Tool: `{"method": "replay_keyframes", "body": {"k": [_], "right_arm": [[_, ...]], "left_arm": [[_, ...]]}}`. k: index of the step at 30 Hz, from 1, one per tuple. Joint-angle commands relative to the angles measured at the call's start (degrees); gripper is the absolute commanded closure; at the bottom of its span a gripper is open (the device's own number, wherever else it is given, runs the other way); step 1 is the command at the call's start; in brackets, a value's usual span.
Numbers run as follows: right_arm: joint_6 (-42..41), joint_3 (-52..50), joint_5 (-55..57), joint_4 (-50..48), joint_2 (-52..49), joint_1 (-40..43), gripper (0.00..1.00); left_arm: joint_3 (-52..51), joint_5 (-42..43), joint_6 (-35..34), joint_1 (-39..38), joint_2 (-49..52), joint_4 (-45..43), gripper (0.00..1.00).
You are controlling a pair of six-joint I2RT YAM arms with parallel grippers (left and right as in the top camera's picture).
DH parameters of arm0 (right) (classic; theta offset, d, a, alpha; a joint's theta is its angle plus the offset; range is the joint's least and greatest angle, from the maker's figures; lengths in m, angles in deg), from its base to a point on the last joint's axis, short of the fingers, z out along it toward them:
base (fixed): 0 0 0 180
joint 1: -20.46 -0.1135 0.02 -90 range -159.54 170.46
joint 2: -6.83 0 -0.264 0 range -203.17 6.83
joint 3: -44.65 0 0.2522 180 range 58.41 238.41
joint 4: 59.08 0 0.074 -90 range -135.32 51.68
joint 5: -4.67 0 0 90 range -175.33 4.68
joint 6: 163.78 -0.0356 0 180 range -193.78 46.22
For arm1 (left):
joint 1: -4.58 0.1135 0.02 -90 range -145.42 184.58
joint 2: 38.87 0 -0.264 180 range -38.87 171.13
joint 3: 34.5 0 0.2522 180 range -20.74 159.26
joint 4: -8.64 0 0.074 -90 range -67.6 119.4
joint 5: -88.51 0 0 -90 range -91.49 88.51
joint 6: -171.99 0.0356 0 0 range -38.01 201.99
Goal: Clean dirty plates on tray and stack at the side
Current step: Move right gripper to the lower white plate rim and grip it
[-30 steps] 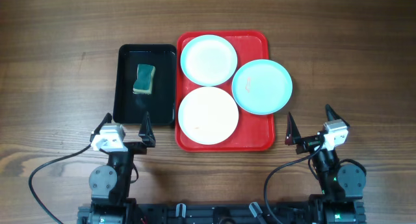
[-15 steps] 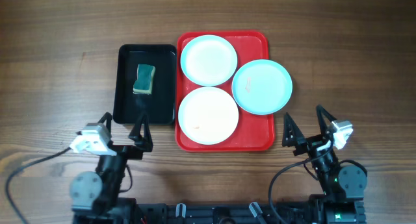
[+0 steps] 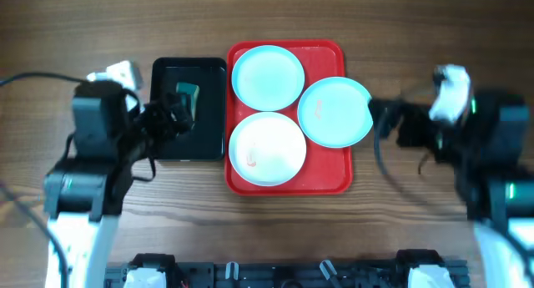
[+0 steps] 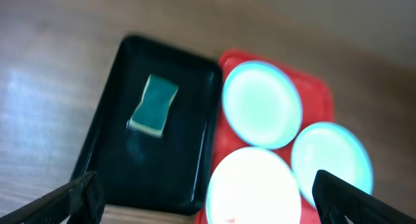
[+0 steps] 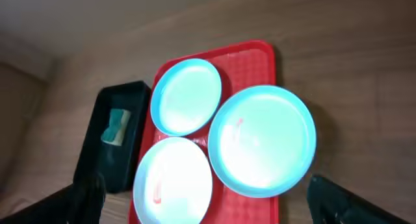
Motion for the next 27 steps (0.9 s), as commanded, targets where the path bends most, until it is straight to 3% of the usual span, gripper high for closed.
{"method": "replay_keyframes", "body": {"k": [1,3,5,6,7,10,14,18,20,27], "right_arm": [[2.62,13.38,-4.02,14.36,-14.69,-0.20,0.00],[2.84,14.38,-6.34,15.26,-19.58,-0.17,0.00],[7.39,14.38,-11.74,17.53,-23.67,-0.20,0.00],[8.17,14.38,-12.90,18.45,-24.85,-0.26,0.11],[8.02,14.38,-12.94,19.67,-26.62,-0.50,0.28],[7.69,14.29,-7.45,20.33,-29.35,-3.39,0.60],[-0.52,11.91,5.62,18.51,-30.18,-11.61,0.56],[-5.99,4.68,9.73,10.88,-30.62,-20.20,0.46],[-7.96,0.55,9.79,5.46,-30.73,-22.60,0.38],[-11.74,-10.51,9.55,-11.63,-30.84,-25.03,0.48]], "left_arm": [[0.90,1.20,-0.52,0.33,7.43,1.99,0.00],[0.90,1.20,-0.52,0.33,9.97,2.43,0.05],[0.90,0.70,-0.55,0.33,11.76,2.51,0.23],[0.90,-0.07,-0.74,0.33,12.31,2.51,0.33],[0.90,-1.05,-0.74,0.33,12.79,2.49,0.44],[0.90,-4.20,-0.72,0.33,14.12,2.45,0.49],[0.90,-3.91,-0.72,0.31,14.58,3.32,0.34],[0.90,-4.70,-0.68,0.33,14.75,2.71,0.48],[0.87,-5.73,-0.70,0.31,15.34,1.84,0.49],[0.87,-5.68,-0.70,0.31,19.28,1.68,0.49]]}}
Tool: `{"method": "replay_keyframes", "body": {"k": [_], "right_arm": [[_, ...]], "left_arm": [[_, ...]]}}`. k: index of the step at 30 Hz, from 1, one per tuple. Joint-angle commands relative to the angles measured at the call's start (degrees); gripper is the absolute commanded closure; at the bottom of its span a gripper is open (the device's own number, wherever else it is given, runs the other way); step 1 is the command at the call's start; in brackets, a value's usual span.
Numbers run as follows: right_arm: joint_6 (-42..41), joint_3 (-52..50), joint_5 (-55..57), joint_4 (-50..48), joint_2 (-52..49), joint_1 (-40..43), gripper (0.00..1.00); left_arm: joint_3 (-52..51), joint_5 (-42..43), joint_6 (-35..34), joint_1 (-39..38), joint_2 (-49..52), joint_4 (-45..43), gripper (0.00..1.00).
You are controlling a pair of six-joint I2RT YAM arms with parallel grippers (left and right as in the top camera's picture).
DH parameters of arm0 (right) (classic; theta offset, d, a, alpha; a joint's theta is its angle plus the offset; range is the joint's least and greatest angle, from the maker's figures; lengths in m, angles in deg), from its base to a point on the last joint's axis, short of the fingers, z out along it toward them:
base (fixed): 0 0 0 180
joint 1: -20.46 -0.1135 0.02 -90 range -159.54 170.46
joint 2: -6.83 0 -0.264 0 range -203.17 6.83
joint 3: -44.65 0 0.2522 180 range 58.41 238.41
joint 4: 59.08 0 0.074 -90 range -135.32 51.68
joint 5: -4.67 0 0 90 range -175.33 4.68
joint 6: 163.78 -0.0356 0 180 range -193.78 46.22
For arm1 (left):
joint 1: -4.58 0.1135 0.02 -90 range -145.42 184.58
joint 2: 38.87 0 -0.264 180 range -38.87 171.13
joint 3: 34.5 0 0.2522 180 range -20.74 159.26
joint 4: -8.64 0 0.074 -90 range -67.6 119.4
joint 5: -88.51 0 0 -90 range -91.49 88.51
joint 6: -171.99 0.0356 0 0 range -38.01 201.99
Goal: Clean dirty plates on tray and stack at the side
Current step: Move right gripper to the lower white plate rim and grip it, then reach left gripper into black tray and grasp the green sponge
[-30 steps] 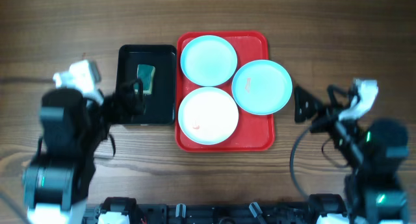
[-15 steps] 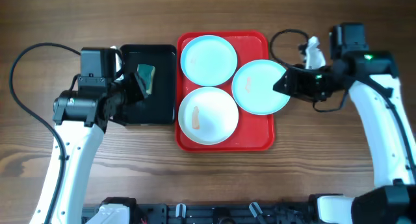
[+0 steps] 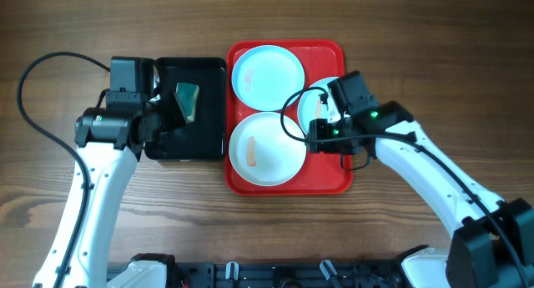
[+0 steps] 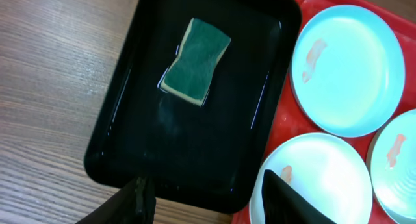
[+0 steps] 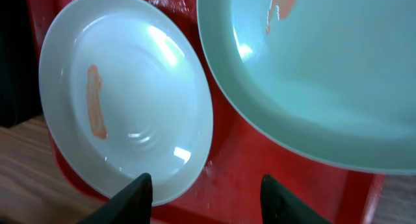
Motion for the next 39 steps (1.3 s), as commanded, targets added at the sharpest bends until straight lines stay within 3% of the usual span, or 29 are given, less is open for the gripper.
{"method": "replay_keyframes", "body": {"k": [1,5,18,24,32,36,39], "right_arm": [[-2.40,-3.91,1.05,-5.01,-0.66,-0.76,0.52],[-2.43,-5.16,1.01,-9.29,-2.10,-0.76,0.59],[-7.32,-5.09,-6.29,-9.07,-6.10,-0.76,0.61],[-9.62,-5.09,-3.58,-7.50,-6.34,-0.76,0.76],[-12.63,-5.14,-3.02,-9.29,-10.58,-2.21,0.77],[-14.12,-5.14,-3.10,-10.54,-10.60,-2.21,0.85],[-14.21,-5.11,-3.08,-11.02,-10.58,-2.21,0.85]], "left_arm": [[0.72,-0.94,0.11,0.31,2.58,-0.11,0.50],[0.72,-0.96,0.11,0.31,3.50,-0.11,0.50],[0.72,-1.01,0.13,0.31,3.50,-0.33,0.51],[0.72,-2.05,0.11,0.31,3.52,-1.64,0.52],[0.72,-2.08,0.13,0.31,3.52,-2.78,0.53],[0.68,-2.93,0.13,0.31,3.52,-3.21,0.53],[0.39,-2.95,0.15,0.31,3.52,-3.23,0.52]]}}
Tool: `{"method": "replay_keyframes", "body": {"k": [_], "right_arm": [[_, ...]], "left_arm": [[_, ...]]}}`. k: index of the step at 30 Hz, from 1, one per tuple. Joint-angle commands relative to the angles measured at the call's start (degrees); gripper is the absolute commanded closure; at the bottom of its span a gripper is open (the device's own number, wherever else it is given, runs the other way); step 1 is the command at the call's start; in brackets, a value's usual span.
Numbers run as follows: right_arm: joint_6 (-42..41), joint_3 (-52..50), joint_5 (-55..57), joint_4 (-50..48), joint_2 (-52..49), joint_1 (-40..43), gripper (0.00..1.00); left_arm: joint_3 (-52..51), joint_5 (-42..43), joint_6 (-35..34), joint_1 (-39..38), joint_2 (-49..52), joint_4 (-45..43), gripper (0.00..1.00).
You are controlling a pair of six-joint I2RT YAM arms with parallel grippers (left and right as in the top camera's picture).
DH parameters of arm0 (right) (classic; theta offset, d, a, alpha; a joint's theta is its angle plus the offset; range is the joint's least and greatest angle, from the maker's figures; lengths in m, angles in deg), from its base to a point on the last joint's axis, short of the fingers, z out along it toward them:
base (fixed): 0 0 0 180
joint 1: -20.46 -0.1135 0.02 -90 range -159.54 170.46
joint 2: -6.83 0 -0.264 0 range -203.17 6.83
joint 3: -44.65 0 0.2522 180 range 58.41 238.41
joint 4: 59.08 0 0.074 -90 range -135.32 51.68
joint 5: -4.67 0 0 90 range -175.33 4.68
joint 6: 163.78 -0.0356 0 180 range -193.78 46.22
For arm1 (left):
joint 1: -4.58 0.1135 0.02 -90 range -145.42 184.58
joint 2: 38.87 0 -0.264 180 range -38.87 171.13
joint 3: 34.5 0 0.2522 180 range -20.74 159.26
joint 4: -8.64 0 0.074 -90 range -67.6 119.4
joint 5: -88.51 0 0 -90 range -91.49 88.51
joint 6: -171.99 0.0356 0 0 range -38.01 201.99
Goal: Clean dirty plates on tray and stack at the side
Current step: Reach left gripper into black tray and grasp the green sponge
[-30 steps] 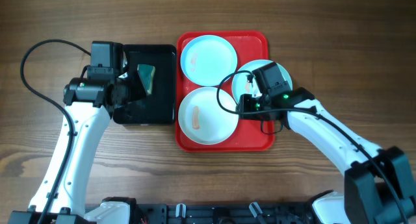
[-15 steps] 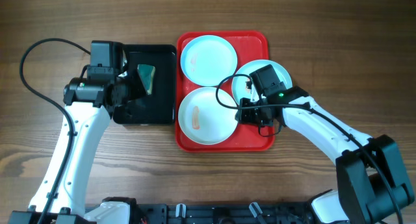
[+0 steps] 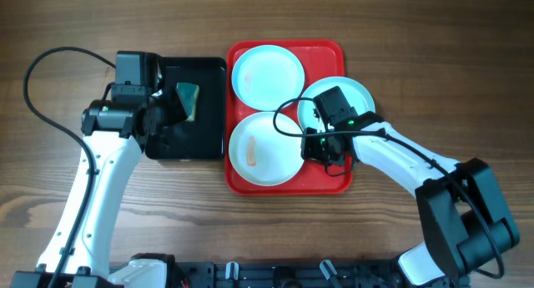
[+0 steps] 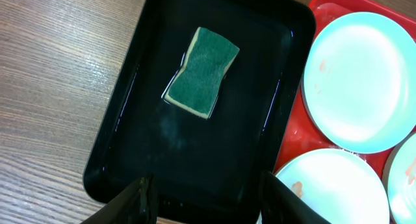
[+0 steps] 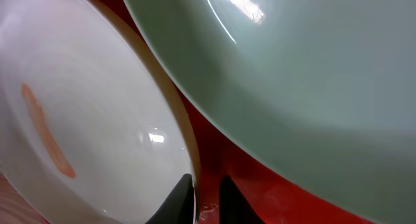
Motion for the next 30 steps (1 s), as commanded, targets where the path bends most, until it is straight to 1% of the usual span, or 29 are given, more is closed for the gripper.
{"method": "replay_keyframes", "body": {"k": [1,4,6,8,9,10,14,17,19,20,22,26,30], "right_arm": [[-1.29,-0.24,0.20,-0.76,-0.63,-0.20,0.83],[-1.27,-0.24,0.17,-1.33,-0.63,-0.20,0.82],[-1.20,-0.22,0.17,-1.51,-0.63,-0.20,0.83],[-1.20,-0.22,0.17,-1.49,-0.63,-0.20,0.87],[-1.18,-0.22,0.17,-1.51,-0.63,-0.20,0.94],[-1.18,-0.22,0.17,-1.51,-0.63,-0.20,0.96],[-1.20,-0.22,0.15,-1.55,-0.63,-0.20,0.96],[-1.20,-0.22,0.15,-1.73,-0.63,-0.20,0.96],[-1.22,-0.24,0.09,-1.73,-0.63,-0.20,0.96],[-1.20,-0.24,-0.26,-1.75,-0.63,-0.20,0.96],[-1.20,-0.22,-0.31,-1.92,-0.63,-0.20,0.96],[-1.22,-0.24,-0.68,-2.40,-0.63,-0.20,0.96],[-1.20,-0.24,-0.66,-2.71,-0.63,-0.20,0.95]], "left_arm": [[0.15,-1.20,0.15,0.31,0.39,-0.39,0.52],[-0.74,-1.20,0.15,0.31,0.46,-1.11,0.52],[-1.05,-1.20,0.15,0.31,0.66,-1.27,0.55],[-1.05,-1.22,0.17,0.31,1.05,-1.29,0.56],[-1.05,-1.49,0.33,0.31,1.79,-1.29,0.55],[-1.05,-1.57,0.31,0.31,2.45,-1.29,0.55],[-1.05,-1.60,0.33,0.31,6.27,-2.47,0.51],[-1.05,-2.21,0.37,0.33,10.32,-5.51,0.46],[-1.05,-3.15,0.66,0.33,12.24,-7.72,0.46],[-1.05,-3.10,1.49,0.33,12.87,-8.72,0.46],[-1.05,-3.06,3.87,0.31,14.99,-11.80,0.43],[-1.05,-2.40,7.89,0.31,17.81,-14.69,0.41],[-1.05,-2.45,7.96,0.31,20.28,-16.50,0.40]]}}
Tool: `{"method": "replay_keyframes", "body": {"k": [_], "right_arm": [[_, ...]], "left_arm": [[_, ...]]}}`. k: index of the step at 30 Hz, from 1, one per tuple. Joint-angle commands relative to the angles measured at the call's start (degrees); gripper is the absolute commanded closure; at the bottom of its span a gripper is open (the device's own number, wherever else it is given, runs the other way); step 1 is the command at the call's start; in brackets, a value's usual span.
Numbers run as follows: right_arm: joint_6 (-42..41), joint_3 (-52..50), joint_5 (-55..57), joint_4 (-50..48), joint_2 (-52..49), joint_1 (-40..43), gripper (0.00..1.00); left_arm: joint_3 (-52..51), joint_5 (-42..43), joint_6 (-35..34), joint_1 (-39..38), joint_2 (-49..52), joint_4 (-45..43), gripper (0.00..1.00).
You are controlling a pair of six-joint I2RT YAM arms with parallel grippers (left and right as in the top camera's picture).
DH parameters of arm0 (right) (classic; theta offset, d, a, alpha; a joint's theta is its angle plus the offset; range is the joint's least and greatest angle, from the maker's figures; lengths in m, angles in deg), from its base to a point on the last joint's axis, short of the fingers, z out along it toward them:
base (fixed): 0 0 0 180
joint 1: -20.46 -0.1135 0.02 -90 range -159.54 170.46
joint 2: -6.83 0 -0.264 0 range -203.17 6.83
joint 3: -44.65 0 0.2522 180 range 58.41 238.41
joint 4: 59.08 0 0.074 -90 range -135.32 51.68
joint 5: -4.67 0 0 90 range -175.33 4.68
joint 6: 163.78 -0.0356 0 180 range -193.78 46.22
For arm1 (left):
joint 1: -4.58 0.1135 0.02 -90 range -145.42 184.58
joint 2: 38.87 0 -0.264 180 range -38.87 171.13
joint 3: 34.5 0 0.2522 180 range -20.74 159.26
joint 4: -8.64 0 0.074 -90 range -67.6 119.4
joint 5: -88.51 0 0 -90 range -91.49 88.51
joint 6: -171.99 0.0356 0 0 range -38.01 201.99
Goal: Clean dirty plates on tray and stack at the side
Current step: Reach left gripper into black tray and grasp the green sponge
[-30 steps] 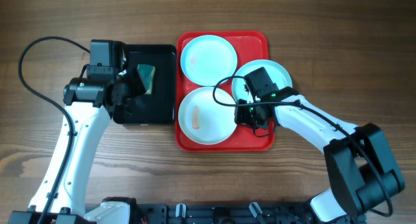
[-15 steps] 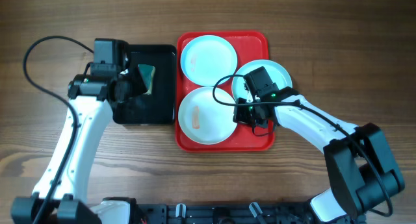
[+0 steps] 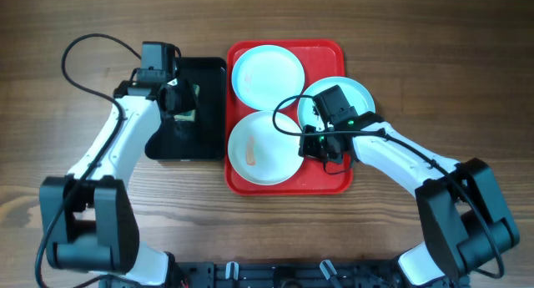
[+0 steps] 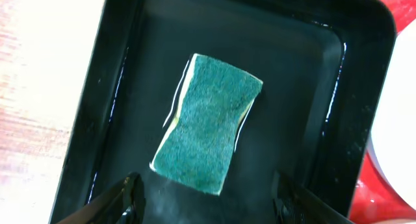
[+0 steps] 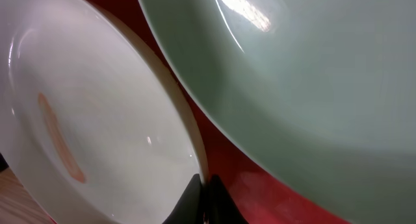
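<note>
Three plates lie on the red tray (image 3: 334, 184): a white plate (image 3: 263, 150) with a red smear, a pale blue plate (image 3: 267, 75) behind it, and a second pale blue plate (image 3: 355, 96) on the right. My right gripper (image 5: 203, 188) is shut on the white plate's (image 5: 97, 120) right rim, beside the blue plate (image 5: 312, 87). The green sponge (image 4: 208, 120) lies in the wet black tray (image 4: 312, 29). My left gripper (image 4: 208, 195) hangs open just above the sponge, one finger on each side of its near end.
The black tray (image 3: 209, 113) sits against the red tray's left side on a wooden table (image 3: 434, 37). Black cables loop from both arms: one over the table at the left (image 3: 83, 50), one over the tray by the right wrist (image 3: 288, 113).
My left gripper has moved closer to the sponge, which now fills more of its view. The right jaws, then a little apart round the white plate's rim, are now shut on it.
Both arms stood back at the table's sides, open and high. Then the left was over the black tray and the right low between the white and right blue plates. The right jaws then straddled the white plate's rim and now grip it; the left hangs close over the sponge.
</note>
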Motion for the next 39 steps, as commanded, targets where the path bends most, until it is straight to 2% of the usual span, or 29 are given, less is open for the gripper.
{"method": "replay_keyframes", "body": {"k": [1,7,12,19,21,25,29,31,36,37,39], "right_arm": [[-0.35,-0.24,-0.48,-0.39,-0.63,-0.20,0.95],[-0.22,-0.24,-0.48,-0.37,-0.63,-0.20,0.95],[-0.22,-0.24,-0.48,-0.33,-0.63,-0.20,0.95],[-0.22,-0.24,-0.46,-0.33,-0.63,-0.20,0.95],[-0.22,-0.24,-0.48,-0.33,-0.63,-0.20,0.95],[-0.22,-0.24,-0.48,-0.42,-0.63,-0.20,0.95],[-0.22,-0.24,-0.48,-0.42,-0.63,-0.20,0.95],[-0.22,-0.24,-0.48,-0.44,-0.63,-0.20,0.95],[-0.20,-0.24,-0.46,-0.44,-0.63,-0.20,0.95],[-0.20,-0.24,-0.46,-0.44,-0.63,-0.20,0.95],[-0.22,-0.24,-0.46,-0.46,-0.63,-0.20,0.95]], "left_arm": [[-0.37,-0.37,2.03,0.31,2.67,-1.29,0.40],[-0.37,-0.37,2.34,0.31,6.99,-5.77,0.43],[-0.37,-0.59,7.06,0.33,9.81,-9.81,0.43],[-0.37,-0.59,9.51,0.44,12.26,-10.29,0.44],[-0.37,-0.59,9.51,0.42,12.48,-10.21,0.60],[-0.37,-0.59,9.51,0.44,12.57,-9.49,0.64],[-0.37,-0.55,9.49,0.42,12.61,-8.98,0.91],[-0.37,-0.57,9.51,0.42,12.59,-8.98,0.96],[-0.37,0.11,9.51,0.42,12.59,-8.81,0.95],[-0.37,0.33,9.49,0.42,12.59,-8.68,0.87],[-0.37,0.52,9.46,0.42,12.61,-8.37,0.76]]}}
